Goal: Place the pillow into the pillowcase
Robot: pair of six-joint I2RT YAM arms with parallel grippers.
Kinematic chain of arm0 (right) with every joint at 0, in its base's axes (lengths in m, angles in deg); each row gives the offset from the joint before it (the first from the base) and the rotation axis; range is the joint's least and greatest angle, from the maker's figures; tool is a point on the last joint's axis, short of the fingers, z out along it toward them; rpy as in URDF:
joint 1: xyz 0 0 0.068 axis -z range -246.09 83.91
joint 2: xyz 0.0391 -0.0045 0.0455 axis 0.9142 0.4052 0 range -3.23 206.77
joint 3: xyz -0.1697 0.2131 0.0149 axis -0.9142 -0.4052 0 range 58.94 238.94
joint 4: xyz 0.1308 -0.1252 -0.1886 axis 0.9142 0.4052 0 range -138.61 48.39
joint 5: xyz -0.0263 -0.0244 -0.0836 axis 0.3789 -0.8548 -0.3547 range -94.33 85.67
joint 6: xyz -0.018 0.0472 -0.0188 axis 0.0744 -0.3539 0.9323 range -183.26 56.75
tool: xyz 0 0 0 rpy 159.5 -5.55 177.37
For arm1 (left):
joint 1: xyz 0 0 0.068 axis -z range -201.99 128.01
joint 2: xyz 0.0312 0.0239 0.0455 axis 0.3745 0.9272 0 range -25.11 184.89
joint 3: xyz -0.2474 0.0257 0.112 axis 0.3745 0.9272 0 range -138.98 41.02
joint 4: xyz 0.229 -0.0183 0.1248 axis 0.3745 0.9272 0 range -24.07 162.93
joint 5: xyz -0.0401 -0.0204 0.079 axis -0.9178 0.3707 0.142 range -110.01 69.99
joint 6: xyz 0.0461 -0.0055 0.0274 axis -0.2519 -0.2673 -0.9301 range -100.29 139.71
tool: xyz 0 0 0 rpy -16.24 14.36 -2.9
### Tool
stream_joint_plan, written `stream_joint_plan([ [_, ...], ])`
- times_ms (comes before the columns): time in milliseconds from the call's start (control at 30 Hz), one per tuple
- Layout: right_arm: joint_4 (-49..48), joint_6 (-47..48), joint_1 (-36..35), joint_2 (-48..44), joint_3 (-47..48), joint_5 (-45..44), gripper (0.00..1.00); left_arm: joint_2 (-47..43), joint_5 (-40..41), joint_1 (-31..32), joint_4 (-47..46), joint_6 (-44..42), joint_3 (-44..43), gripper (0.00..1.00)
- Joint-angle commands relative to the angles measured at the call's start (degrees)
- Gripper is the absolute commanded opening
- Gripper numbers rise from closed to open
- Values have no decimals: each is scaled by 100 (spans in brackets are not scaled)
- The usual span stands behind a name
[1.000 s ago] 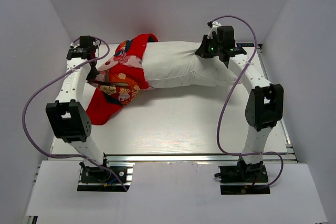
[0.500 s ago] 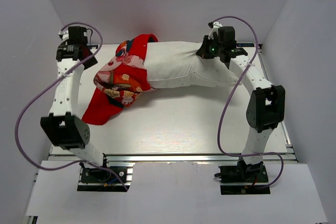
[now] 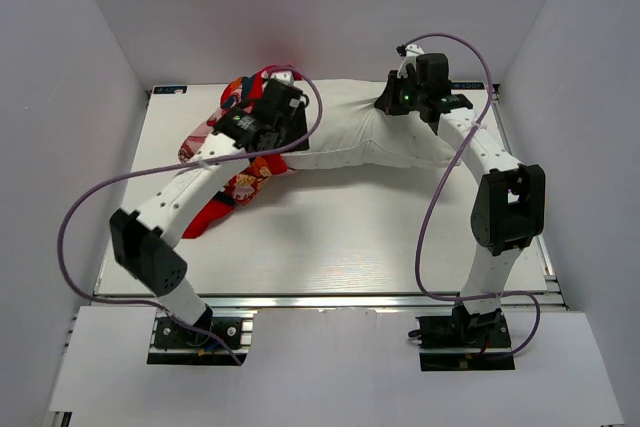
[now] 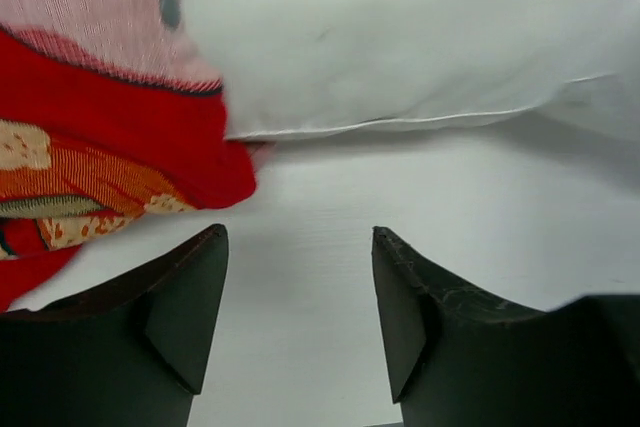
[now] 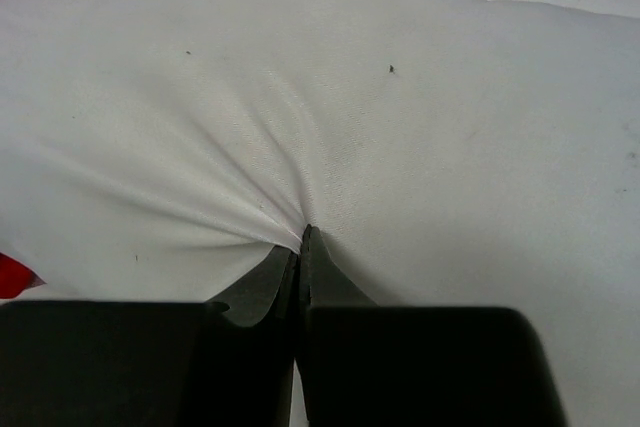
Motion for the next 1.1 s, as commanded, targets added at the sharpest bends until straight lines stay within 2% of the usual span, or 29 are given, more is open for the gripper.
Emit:
stream_joint_plan([
  [0, -401, 57, 68, -452, 7, -61, 0, 124, 741, -35, 237, 309, 211, 70],
  [233, -410, 22, 59, -461, -2, -44, 0, 1125, 1304, -53, 641, 63, -746, 71],
  [400, -428, 13, 59, -513, -63, -70, 0, 1556, 1243, -193, 606, -113, -1107, 64],
  [533, -472, 31, 68, -549, -116, -70, 0, 1627, 1234, -343, 659, -192, -1152, 48],
  [667, -463, 5, 68, -540, -142, -61, 0, 1557, 1260, -501, 712, -280, -1038, 44],
  [767, -463, -4, 68, -514, -99, -35, 0, 1452, 1252, -580, 677, -315, -915, 35],
  [867, -437, 13, 59, -487, -64, -9, 0, 1373, 1199, -607, 659, -333, -835, 18],
  [900, -419, 31, 59, -487, -46, 26, 0, 1364, 1155, -607, 642, -350, -844, 9],
  [967, -428, 66, 42, -522, -46, 62, 0, 1329, 918, -607, 572, -376, -888, 1],
  [1067, -463, 154, -29, -601, -125, 132, 0, 1276, 418, -607, 423, -403, -1063, 0],
])
